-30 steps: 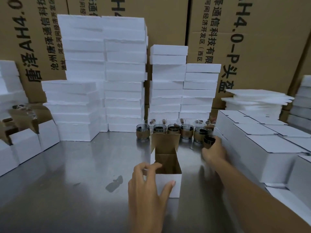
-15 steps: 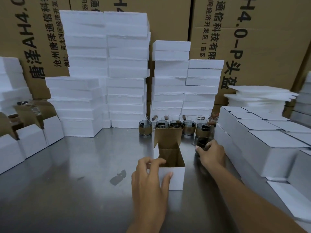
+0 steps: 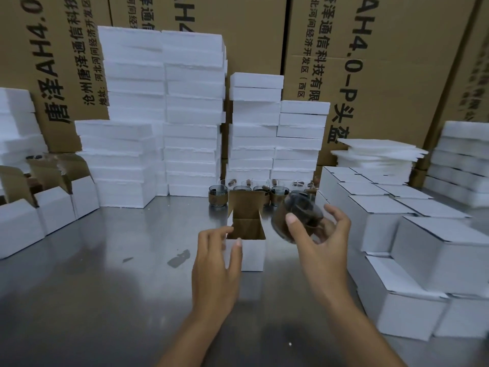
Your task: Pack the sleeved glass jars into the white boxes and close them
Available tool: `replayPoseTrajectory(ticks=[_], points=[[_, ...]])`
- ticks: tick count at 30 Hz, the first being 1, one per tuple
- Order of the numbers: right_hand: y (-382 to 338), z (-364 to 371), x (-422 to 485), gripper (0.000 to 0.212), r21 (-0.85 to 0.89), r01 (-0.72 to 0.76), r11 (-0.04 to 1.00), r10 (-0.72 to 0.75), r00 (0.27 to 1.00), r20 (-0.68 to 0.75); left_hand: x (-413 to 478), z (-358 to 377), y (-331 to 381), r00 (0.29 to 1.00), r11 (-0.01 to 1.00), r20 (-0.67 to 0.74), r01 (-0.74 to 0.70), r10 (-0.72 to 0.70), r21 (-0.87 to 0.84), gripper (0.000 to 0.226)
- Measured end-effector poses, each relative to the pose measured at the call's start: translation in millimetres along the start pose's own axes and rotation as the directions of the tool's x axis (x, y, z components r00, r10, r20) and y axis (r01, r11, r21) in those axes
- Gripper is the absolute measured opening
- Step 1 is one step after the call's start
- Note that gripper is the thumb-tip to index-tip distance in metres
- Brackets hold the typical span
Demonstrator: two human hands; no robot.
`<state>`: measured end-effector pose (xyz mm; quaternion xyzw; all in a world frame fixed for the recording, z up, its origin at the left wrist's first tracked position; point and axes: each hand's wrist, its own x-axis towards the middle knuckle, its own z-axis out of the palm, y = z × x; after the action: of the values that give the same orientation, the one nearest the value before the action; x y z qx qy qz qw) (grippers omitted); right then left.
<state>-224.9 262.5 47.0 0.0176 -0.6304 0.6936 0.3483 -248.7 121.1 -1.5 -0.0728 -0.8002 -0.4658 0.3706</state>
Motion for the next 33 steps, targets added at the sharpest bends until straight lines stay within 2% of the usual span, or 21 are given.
replayPoseTrajectory(ticks=[2,4,7,9,12,20,22,24,27,30,33], points=[[2.4,-4.0,-15.1,0.051,0.032,-0.078,0.996,0.075,0.994,0.080,-5.2,-5.3,7.6,0.999,0.983,0.041,0.026,-0.019,-0.182,0.007],[9.3,-4.5,-27.2,0.041,0.066,-0.152,0.986,0.143,0.981,0.128,-10.4,-11.5,13.9,0.980,0.925,0.186,0.134,-0.070,-0.356,0.018],[17.1,-3.5,-36.9,0.037,0.057,-0.218,0.974,0.202,0.959,0.199,-15.7,-16.2,17.9,0.860,0.789,0.500,0.376,-0.102,-0.485,0.039],[19.3,-4.0,-40.0,0.048,0.033,-0.237,0.971,0.224,0.946,0.233,-17.2,-16.3,17.8,0.790,0.763,0.606,0.449,-0.096,-0.465,0.043],[21.2,-4.5,-41.5,0.059,-0.012,-0.267,0.964,0.261,0.931,0.256,-15.6,-15.7,15.6,0.774,0.760,0.625,0.467,-0.104,-0.452,0.044],[25.5,1.4,-40.9,0.052,-0.034,-0.304,0.952,0.296,0.887,0.355,-12.5,-11.2,11.6,0.760,0.713,0.622,0.541,-0.186,-0.447,0.050],[27.2,1.2,-40.4,0.045,-0.023,-0.325,0.945,0.312,0.884,0.347,-11.9,-9.3,11.4,0.761,0.705,0.619,0.547,-0.195,-0.451,0.050],[29.6,0.5,-39.1,0.037,0.000,-0.371,0.929,0.353,0.882,0.312,-11.9,-7.6,11.8,0.762,0.695,0.617,0.553,-0.196,-0.461,0.051],[30.5,1.0,-35.7,0.036,0.087,-0.491,0.867,0.454,0.850,0.268,-11.0,-6.6,11.8,0.770,0.669,0.607,0.557,-0.196,-0.492,0.053],[30.3,1.1,-32.0,0.029,0.185,-0.566,0.803,0.503,0.811,0.301,-10.5,-7.0,9.4,0.789,0.683,0.588,0.529,-0.178,-0.504,0.054],[32.7,0.3,-29.5,0.039,0.232,-0.608,0.759,0.525,0.783,0.334,-11.3,-6.9,9.2,0.809,0.731,0.571,0.472,-0.139,-0.492,0.047]])
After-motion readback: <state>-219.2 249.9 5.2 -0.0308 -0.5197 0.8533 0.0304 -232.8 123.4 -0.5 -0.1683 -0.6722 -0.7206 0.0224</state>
